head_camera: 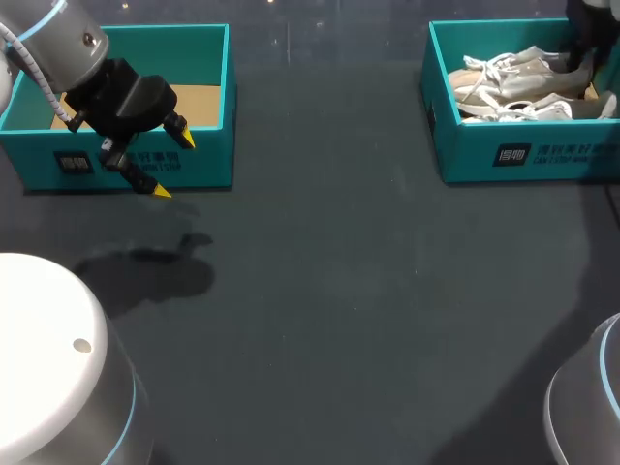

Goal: Take the shoe out of the shoebox, open the shoe tongue, remove and reinsert the insole, then place the shoe into the shoebox

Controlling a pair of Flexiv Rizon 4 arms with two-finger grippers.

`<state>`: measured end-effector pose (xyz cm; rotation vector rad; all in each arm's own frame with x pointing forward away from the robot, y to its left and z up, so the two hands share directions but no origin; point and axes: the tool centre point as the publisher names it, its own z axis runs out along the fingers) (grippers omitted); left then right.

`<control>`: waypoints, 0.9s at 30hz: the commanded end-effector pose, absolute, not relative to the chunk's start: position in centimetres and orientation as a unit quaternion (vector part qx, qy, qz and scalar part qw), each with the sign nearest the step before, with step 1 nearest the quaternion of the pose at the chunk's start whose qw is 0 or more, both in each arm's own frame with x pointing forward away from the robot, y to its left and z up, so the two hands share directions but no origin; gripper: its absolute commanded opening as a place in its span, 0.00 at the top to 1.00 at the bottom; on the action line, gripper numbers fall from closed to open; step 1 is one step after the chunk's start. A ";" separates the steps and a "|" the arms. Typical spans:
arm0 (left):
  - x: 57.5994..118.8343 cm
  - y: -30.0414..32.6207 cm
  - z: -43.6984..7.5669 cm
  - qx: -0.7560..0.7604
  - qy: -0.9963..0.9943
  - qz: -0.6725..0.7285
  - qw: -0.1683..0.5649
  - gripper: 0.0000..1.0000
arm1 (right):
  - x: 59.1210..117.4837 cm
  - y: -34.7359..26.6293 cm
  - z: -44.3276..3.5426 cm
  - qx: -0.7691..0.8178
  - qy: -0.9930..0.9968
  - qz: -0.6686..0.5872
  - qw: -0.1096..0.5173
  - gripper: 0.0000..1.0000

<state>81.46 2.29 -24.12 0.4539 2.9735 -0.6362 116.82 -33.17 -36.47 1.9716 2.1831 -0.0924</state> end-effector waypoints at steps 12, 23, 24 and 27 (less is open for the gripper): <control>81.4 2.4 -24.1 0.148 0.967 -0.205 0.034 0.00 | 115.9 -31.5 -32.8 0.665 0.738 0.002 0.113 0.25; 81.4 2.4 -24.1 0.148 0.967 -0.205 0.034 0.00 | 113.8 -29.0 -27.2 0.661 0.739 0.023 0.131 0.02; 81.4 2.4 -24.1 0.148 0.967 -0.205 0.034 0.00 | 113.6 -28.8 -26.7 0.660 0.739 0.030 0.134 0.02; 81.4 2.4 -24.1 0.148 0.967 -0.205 0.034 0.00 | 112.9 -28.0 -25.1 0.658 0.739 0.028 0.141 0.00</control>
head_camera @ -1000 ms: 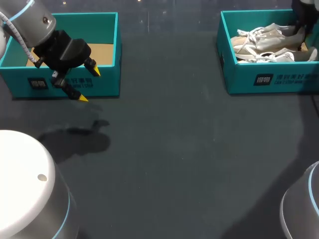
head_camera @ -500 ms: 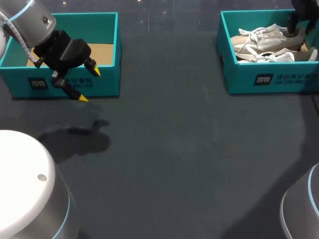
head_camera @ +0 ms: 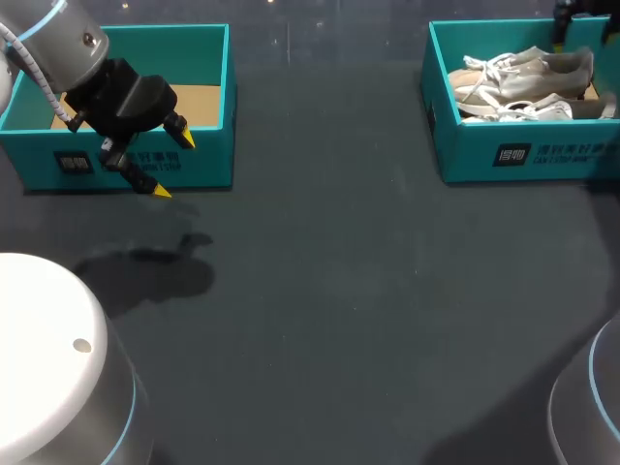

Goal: Take the shoe out of the shoebox, open the shoe tongue, remove and reinsert the insole, then place the shoe into the shoebox

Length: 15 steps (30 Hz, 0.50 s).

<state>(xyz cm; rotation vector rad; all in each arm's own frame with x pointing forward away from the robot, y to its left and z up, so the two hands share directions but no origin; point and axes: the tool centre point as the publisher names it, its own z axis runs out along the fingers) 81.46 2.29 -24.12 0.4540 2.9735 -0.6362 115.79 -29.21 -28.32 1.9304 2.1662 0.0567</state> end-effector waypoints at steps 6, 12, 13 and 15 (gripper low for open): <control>80.6 2.7 -21.0 0.097 0.964 -0.242 0.048 0.00 | 111.3 -26.4 -23.0 0.660 0.738 0.024 0.141 0.00; 81.0 3.6 -19.1 -0.062 0.979 -0.187 0.051 0.00 | 109.4 -24.4 -21.2 0.655 0.743 0.022 0.137 0.00; 81.1 3.7 -19.0 -0.095 0.980 -0.168 0.047 0.00 | 109.2 -24.1 -21.0 0.653 0.745 0.024 0.135 0.00; 81.7 4.1 -18.9 -0.149 0.977 -0.148 0.037 0.00 | 108.7 -23.4 -20.6 0.650 0.748 0.025 0.134 0.00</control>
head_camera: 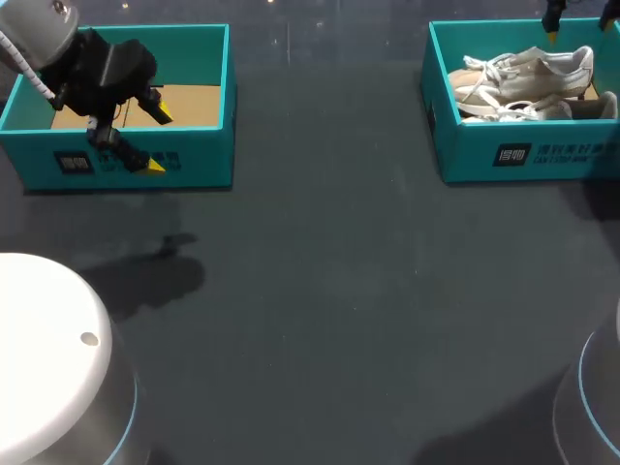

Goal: Take the shoe out of the shoebox, open the shoe tongue, remove and reinsert the insole, then place the shoe into the shoebox

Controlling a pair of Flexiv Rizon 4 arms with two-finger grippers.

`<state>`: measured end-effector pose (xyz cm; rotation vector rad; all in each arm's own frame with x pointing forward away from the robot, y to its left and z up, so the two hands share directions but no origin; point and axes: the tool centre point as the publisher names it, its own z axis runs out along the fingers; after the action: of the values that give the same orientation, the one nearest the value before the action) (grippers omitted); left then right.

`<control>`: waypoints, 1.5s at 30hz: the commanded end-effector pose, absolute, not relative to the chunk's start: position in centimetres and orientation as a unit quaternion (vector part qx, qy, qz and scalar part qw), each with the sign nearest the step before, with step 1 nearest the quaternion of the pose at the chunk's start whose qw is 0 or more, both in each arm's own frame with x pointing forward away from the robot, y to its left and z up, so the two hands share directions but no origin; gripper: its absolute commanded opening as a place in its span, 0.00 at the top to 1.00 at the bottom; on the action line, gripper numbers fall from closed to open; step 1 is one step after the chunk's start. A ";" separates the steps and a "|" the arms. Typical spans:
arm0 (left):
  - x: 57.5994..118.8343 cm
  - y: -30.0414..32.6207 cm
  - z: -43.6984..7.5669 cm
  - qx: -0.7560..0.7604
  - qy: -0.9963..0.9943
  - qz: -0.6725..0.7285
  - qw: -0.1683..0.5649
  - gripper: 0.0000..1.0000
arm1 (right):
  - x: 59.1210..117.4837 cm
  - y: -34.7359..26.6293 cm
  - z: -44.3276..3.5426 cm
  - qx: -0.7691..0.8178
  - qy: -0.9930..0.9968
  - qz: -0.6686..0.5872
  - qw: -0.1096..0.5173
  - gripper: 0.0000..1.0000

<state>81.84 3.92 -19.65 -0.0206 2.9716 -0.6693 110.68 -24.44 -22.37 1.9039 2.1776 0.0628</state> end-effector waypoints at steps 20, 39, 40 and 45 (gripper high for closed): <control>84.0 7.7 -17.0 -0.452 0.873 -0.020 0.182 0.00 | 105.6 -20.9 -19.1 0.650 0.748 0.023 0.133 0.00; 86.9 10.9 -17.0 -0.604 0.791 -0.015 0.098 0.00 | 103.3 -18.4 -18.8 0.664 0.740 0.000 0.107 0.00; 87.2 11.1 -16.9 -0.611 0.786 -0.014 0.093 0.00 | 103.0 -18.3 -18.8 0.666 0.739 -0.003 0.103 0.00; 88.7 12.2 -16.9 -0.635 0.769 -0.012 0.071 0.00 | 101.9 -17.6 -18.8 0.671 0.736 -0.007 0.087 0.00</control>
<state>87.27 11.76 -16.75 -1.8474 2.2746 -0.0881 102.15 -17.81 -18.92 1.9965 2.1919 -0.0198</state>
